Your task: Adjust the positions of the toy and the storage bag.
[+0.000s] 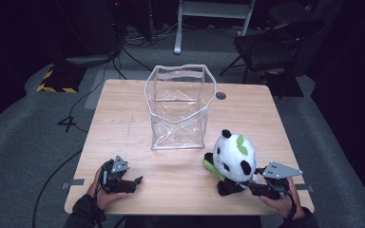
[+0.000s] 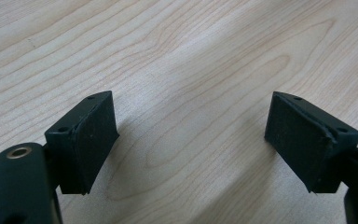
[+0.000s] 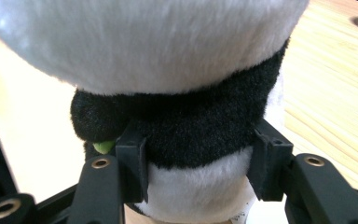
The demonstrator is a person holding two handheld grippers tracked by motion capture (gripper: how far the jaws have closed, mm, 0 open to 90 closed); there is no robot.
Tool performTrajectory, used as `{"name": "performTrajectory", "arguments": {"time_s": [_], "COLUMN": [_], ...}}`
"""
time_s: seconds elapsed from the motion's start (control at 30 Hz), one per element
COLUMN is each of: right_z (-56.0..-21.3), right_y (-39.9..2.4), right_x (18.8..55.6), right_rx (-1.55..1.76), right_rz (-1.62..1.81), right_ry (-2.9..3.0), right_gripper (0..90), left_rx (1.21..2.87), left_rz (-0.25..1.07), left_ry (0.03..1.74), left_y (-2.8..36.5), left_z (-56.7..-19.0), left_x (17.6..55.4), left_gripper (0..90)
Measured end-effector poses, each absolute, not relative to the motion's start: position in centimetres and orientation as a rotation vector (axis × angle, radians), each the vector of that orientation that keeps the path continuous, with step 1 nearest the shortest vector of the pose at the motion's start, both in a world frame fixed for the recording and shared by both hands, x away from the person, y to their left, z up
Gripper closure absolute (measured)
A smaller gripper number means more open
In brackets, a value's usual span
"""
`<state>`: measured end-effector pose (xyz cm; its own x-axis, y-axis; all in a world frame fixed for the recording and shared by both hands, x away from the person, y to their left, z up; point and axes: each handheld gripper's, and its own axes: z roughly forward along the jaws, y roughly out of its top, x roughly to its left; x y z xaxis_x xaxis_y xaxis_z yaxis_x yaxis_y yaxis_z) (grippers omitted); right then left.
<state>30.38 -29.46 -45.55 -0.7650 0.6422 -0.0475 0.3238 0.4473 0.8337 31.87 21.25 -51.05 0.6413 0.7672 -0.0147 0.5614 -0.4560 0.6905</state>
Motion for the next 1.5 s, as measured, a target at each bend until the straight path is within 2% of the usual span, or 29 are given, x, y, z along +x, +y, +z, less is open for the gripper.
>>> {"name": "performTrajectory", "arguments": {"time_s": [0.27, 0.9, 1.1, 1.23, 1.33, 1.4, 1.5], "right_z": [-45.7, -45.8, -45.9, -45.8, -45.6, -45.6, -45.4], "right_y": [-31.8, -33.9, -34.1, -34.3, -34.1, -34.0, -34.0], "right_x": [31.8, 37.8, 39.4, 40.2, 40.1, 39.8, 39.4], "right_rx": [0.922, 0.986, 0.999, 1.029, 1.046, 1.059, 1.070], "right_rz": [1.226, 1.228, 1.231, 1.236, 1.225, 1.202, 1.195], "right_ry": [2.271, 2.208, 2.195, 2.194, 2.181, 2.159, 2.132], "right_gripper": [47.0, 41.1, 36.3, 28.9, 24.8, 18.2, 17.8], "left_rx": [2.184, 2.184, 2.185, 2.185, 2.185, 2.185, 2.185], "left_rz": [0.395, 0.393, 0.394, 0.392, 0.392, 0.392, 0.392], "left_ry": [1.029, 1.030, 1.030, 1.030, 1.030, 1.030, 1.030], "left_y": [21.3, 21.2, 21.3, 21.3, 21.2, 21.2, 21.2], "left_z": [-51.1, -51.1, -51.1, -51.0, -51.1, -51.1, -51.1], "left_x": [31.9, 31.9, 31.9, 31.9, 31.9, 31.9, 31.9], "left_gripper": [17.0, 17.0, 17.0, 16.9, 16.8, 16.8, 16.8]}}
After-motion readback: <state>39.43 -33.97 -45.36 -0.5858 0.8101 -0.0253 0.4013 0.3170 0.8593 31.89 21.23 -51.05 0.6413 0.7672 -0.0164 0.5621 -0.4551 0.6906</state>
